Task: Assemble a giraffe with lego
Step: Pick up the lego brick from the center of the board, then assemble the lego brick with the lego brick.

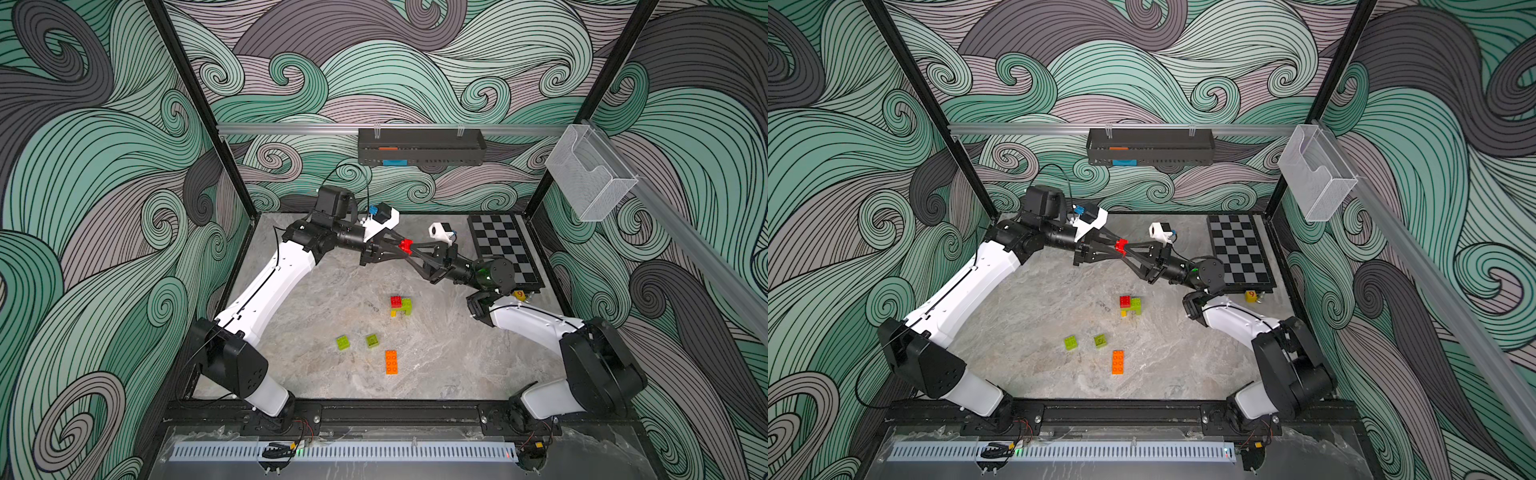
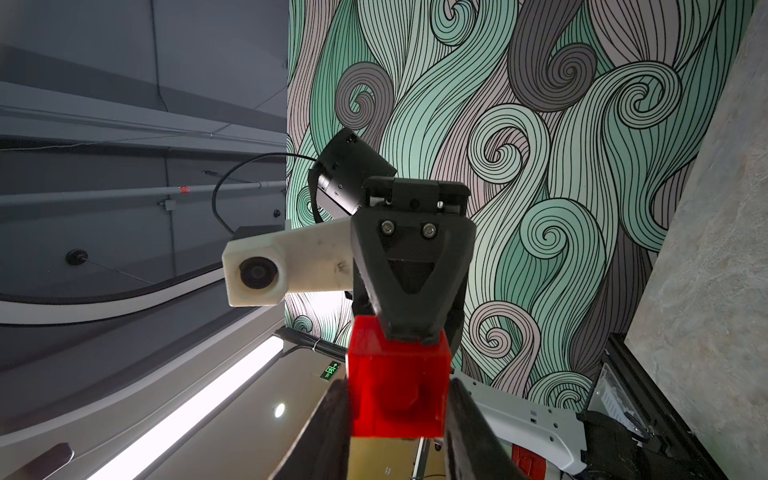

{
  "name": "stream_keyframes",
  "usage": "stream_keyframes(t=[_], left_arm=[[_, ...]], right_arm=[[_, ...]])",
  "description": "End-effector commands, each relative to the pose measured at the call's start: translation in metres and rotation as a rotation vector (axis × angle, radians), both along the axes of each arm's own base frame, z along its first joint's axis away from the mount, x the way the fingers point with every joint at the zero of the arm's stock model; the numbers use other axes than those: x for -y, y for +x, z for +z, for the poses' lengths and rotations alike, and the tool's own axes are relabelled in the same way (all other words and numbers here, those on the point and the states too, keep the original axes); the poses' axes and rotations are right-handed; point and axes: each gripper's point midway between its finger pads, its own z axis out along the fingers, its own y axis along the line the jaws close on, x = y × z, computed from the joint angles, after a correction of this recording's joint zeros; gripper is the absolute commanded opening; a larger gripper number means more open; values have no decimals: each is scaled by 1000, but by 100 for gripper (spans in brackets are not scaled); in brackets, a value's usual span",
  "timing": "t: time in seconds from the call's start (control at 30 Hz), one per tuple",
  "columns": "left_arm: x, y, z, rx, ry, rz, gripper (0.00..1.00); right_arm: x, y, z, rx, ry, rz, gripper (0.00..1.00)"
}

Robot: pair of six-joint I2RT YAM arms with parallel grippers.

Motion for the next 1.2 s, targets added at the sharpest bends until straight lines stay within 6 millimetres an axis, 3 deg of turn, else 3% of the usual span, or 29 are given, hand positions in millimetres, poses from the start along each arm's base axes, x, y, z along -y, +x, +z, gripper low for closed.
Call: stream_keyframes(t=[0.0, 0.03, 0.1, 0.13, 0.17, 0.37, 0.47, 0.57, 0.67, 0.83, 1.0, 1.17], left_arm=[[2, -6, 11, -2, -17, -30, 13], [2, -6, 10, -4, -12, -26, 10], [0, -6, 8, -8, 11, -7, 9], [-2, -6, 6, -9, 27, 9, 8], [-5, -5, 3, -15, 49, 27, 8], [-18, 4, -31, -113, 235, 182, 2], [-20, 6, -71, -140, 434, 235, 1], [-15, 3, -120, -132, 667, 246, 0], [-11, 0, -154, -173, 822, 226, 0], [-11, 7, -192, -173, 985, 233, 0], [-13, 11, -217, -126, 1118, 250, 0], [-15, 19, -223, -94, 1162, 252, 0]], right_arm=[[-1, -4, 11, 55, 25, 6, 41], [-1, -4, 10, 57, 22, 9, 45], [2, -3, 3, 54, 10, 8, 63], [4, -2, -3, 48, 1, 2, 77], [9, 0, -11, 44, -11, -9, 98], [56, 6, -81, -4, -185, -108, 99], [75, 3, -118, -20, -358, -151, 99], [98, -8, -150, 25, -729, -243, 99], [125, -12, -149, 172, -969, -356, 99], [146, -18, -151, 285, -1081, -440, 99], [157, -20, -165, 332, -1159, -475, 99], [164, -23, -179, 375, -1224, -481, 99]])
